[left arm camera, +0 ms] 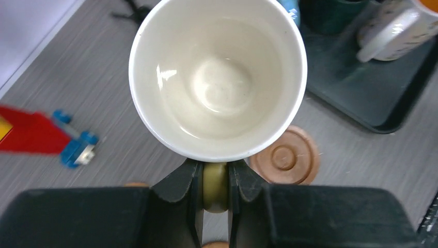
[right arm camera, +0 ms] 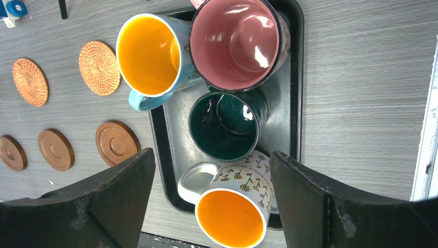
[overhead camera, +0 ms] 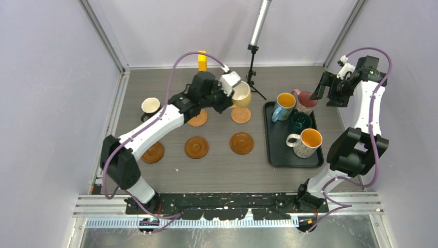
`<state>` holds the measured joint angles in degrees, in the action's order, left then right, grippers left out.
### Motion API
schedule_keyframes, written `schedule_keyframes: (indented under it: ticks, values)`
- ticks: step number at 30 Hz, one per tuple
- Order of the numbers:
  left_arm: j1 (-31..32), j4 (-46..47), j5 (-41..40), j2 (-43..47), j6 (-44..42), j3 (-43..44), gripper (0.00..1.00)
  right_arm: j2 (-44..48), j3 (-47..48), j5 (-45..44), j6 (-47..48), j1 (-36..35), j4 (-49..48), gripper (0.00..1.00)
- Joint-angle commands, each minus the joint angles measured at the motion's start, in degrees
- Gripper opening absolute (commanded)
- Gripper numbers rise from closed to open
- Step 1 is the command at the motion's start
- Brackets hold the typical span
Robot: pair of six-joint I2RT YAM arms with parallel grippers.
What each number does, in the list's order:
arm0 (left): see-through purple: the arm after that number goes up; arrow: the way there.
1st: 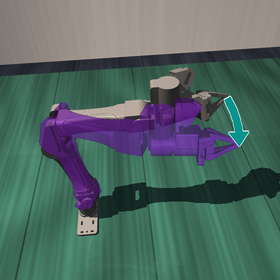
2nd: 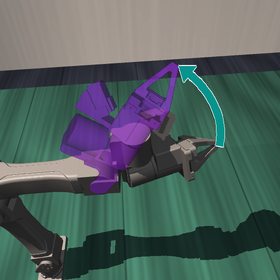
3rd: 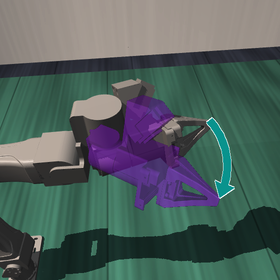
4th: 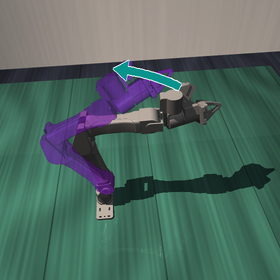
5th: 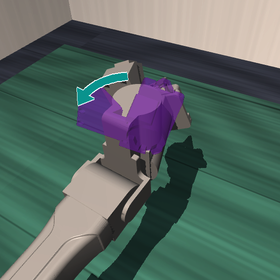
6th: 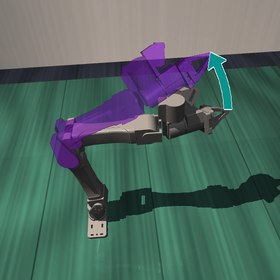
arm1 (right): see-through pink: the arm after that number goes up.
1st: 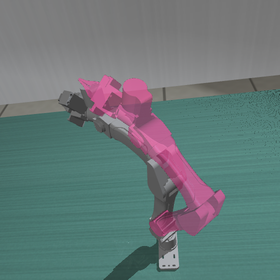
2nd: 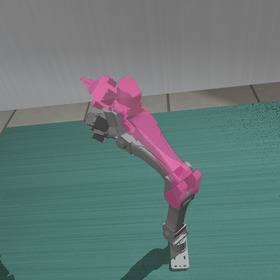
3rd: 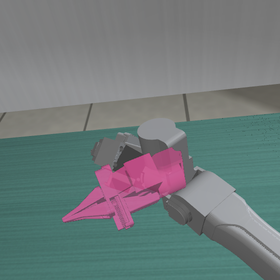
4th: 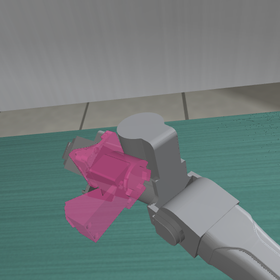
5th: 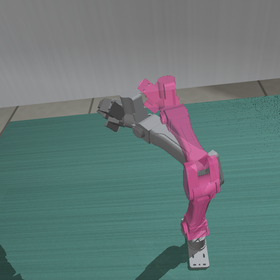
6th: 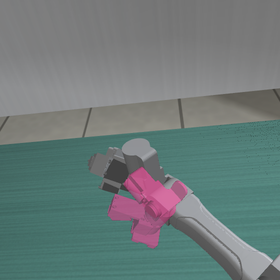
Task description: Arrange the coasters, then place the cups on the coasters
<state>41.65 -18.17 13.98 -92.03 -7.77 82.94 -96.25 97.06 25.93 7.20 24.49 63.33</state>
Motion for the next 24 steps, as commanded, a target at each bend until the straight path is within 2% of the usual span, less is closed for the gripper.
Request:
schedule_keyframes:
  ticks: [1, 7, 15, 24]
  values:
    - [-5.0, 4.1, -3.0, 7.6, 0.5, -3.0, 0.00, 0.7, 1.4, 1.1, -1.5, 0.0, -1.7, 0.86]
    - [-13.4, 3.7, -3.0, 11.6, 1.1, -12.1, 0.00, 0.1, 1.8, 2.4, -0.7, -0.5, -1.7, 0.86]
    - [-22.8, 4.3, -1.9, 12.3, -1.8, -19.4, 0.00, -1.1, 2.7, 1.7, 0.0, -0.9, -1.3, 0.86]
    - [-25.9, 7.2, -1.1, 9.5, -4.7, -22.5, 0.00, -1.8, 2.9, 1.0, 0.3, -1.0, -1.3, 0.85]
